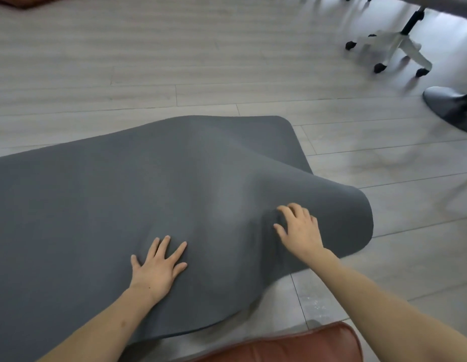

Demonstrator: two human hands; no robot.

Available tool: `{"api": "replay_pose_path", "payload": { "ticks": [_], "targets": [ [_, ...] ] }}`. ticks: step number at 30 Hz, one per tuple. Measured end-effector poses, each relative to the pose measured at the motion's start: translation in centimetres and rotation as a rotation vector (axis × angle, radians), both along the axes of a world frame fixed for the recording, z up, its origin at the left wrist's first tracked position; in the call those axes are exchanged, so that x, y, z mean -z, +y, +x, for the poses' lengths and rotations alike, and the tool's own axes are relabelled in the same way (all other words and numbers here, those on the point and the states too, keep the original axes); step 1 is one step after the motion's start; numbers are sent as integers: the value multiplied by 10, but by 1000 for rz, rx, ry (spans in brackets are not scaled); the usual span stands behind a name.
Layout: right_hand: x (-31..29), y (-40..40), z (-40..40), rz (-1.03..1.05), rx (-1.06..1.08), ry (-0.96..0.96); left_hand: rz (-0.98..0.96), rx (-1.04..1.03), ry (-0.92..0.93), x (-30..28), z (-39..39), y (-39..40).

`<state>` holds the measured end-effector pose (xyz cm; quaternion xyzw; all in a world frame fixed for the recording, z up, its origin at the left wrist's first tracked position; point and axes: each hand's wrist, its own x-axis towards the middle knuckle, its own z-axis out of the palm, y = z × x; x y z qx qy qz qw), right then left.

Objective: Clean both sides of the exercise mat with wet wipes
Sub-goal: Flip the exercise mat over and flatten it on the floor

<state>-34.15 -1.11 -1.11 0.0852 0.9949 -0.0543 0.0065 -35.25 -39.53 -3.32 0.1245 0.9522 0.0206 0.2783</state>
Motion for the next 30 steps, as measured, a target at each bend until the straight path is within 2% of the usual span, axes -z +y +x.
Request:
{"api": "replay_pose_path", "payload": {
  "ticks": [6,10,15,20,26,30],
  "targets": [
    [-8,56,-47,-10,142,-109,-63,72,-2,21,6,0],
    [-2,81,-64,-39,176,-350,-127,118,-23,31,5,2],
    [33,65,-30,-7,107,-586,-195,180,49,49,17,-6],
    [70,50,20,-185,185,-576,-215,168,-37,43,13,-2],
    [72,56,43,-196,215,-570,-228,184,-40,40,13,0],
    [60,52,34,-187,252,-652,-104,135,30,38,16,-3]
  ]
}}
